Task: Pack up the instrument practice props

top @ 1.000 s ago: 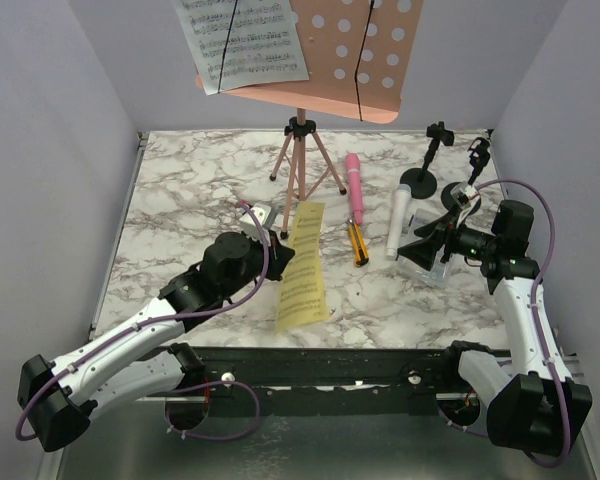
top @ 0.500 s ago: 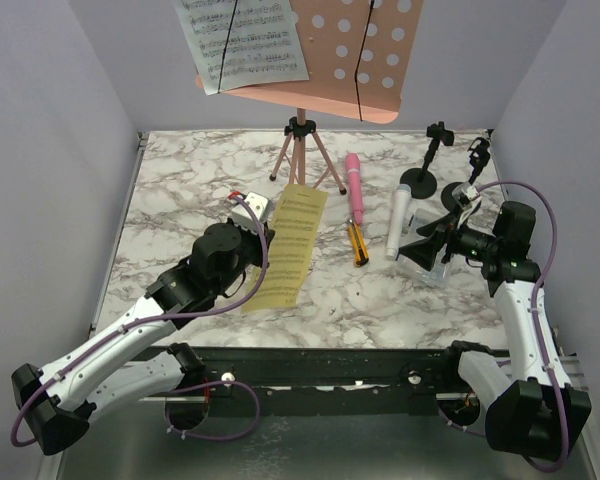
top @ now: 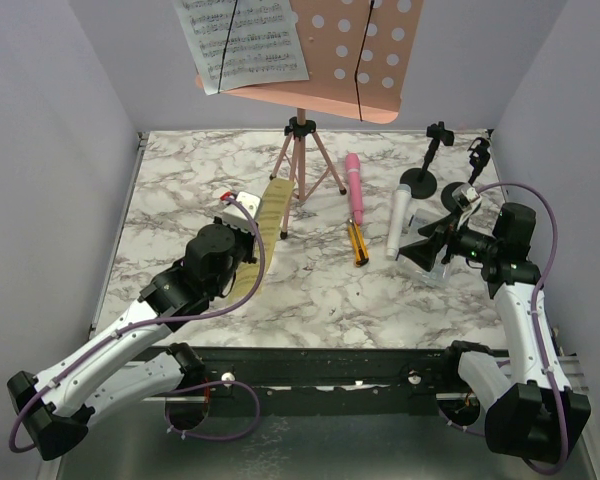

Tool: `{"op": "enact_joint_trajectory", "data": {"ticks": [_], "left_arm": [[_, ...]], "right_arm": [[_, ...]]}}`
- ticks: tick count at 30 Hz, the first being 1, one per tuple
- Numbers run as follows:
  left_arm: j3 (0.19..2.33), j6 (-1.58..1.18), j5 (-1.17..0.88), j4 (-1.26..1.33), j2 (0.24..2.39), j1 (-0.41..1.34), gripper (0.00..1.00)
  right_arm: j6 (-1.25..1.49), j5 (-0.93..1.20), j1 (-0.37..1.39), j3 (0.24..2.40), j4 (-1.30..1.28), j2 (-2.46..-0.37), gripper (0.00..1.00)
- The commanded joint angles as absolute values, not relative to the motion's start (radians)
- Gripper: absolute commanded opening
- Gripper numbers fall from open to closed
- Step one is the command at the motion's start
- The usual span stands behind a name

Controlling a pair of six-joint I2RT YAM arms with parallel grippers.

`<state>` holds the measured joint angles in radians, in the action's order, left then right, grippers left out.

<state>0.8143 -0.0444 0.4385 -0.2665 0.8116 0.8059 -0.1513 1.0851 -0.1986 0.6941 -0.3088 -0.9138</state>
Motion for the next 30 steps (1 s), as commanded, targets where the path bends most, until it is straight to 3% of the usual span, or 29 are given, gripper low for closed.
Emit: {"op": "enact_joint_trajectory", "data": {"ticks": [1, 14, 30], "left_arm": [[0.869, 0.061, 0.527, -0.322, 0.798, 0.799, 0.0], [0.884, 0.138, 0.602, -0.238, 0.889, 0.688, 0.0], [0.909, 0.005, 0.262, -0.075, 1.011, 0.275, 0.0]], "right_arm": [[-0.171, 1.061, -0.204, 0.677, -0.317, -0.888, 1.0], [-0.183, 1.057, -0.204, 0.677, -0.328, -0.873, 1.0], [-0.192, 1.039, -0.204, 0.672, -0.33, -0.854, 1.0]]}}
